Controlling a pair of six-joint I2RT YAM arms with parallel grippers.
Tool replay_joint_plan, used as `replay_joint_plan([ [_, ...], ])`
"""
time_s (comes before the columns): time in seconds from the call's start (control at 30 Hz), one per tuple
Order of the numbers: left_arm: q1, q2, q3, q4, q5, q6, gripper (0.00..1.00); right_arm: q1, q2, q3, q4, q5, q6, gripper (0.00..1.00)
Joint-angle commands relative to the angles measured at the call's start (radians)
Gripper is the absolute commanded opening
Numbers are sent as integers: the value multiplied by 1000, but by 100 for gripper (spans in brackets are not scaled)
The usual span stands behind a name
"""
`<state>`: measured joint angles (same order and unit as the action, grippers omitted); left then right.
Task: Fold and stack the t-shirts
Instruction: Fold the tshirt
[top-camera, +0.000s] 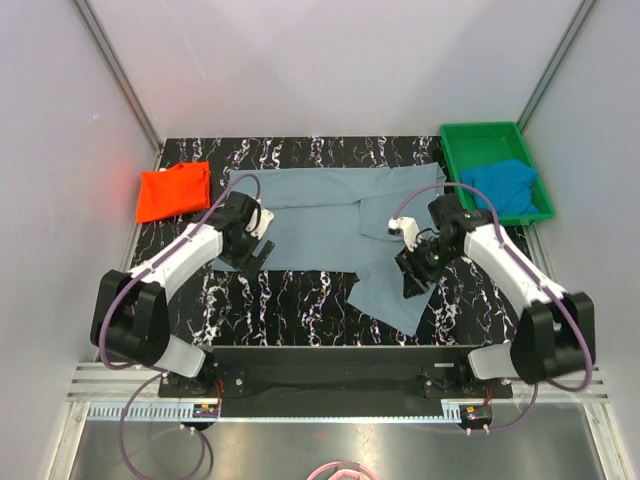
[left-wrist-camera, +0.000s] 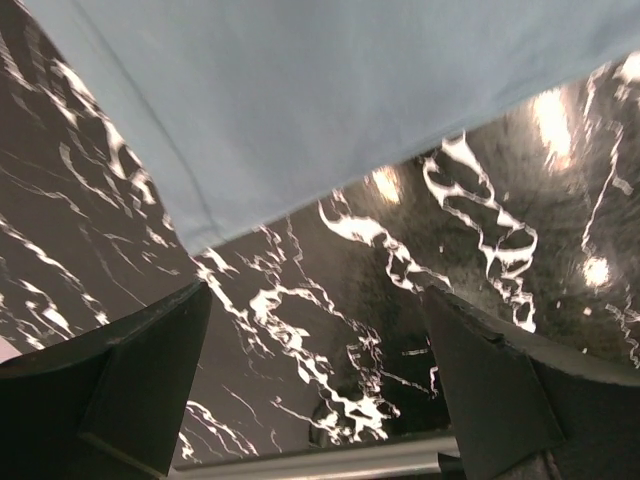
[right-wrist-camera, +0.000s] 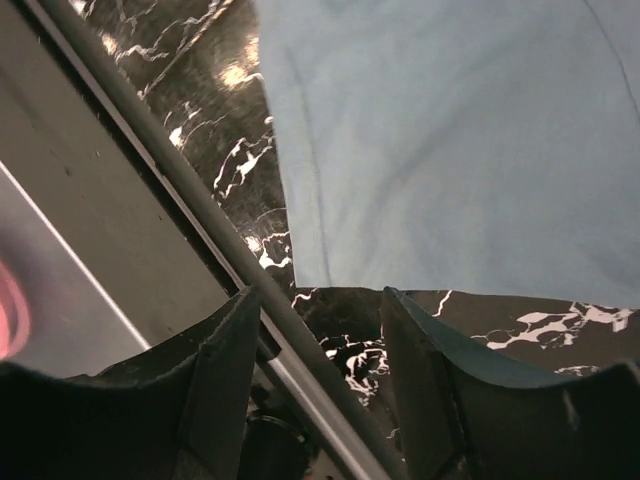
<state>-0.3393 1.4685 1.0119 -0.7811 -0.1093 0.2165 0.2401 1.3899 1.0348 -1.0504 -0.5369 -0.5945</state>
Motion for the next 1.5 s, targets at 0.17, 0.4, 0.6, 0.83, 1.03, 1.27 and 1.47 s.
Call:
replay_joint_plan([
  [0.17,-4,-80,-93,58,-79,87,89,160,-317,-142,-29,124,-183,59],
  [0.4,-4,-77,-108,131,-174,184,91,261,-335,-267,15,228,-315,57],
  [0.6,-4,-42,-76,173,-214,190,92,304,-282,-315,75,273,-383,57],
  [0.83,-1,52,-53,192,-257,172,93,329,-235,-323,110,252,-384,57],
  [1.03,49,115,16,134,-178,89,93,355,-209,-318,96,213,-393,57],
  [1.27,85,139,53,123,-161,67,93,384,-175,-335,93,178,-387,56],
  [1.47,105,145,82,106,-155,63,93,386,-43,-318,90,172,-383,53],
])
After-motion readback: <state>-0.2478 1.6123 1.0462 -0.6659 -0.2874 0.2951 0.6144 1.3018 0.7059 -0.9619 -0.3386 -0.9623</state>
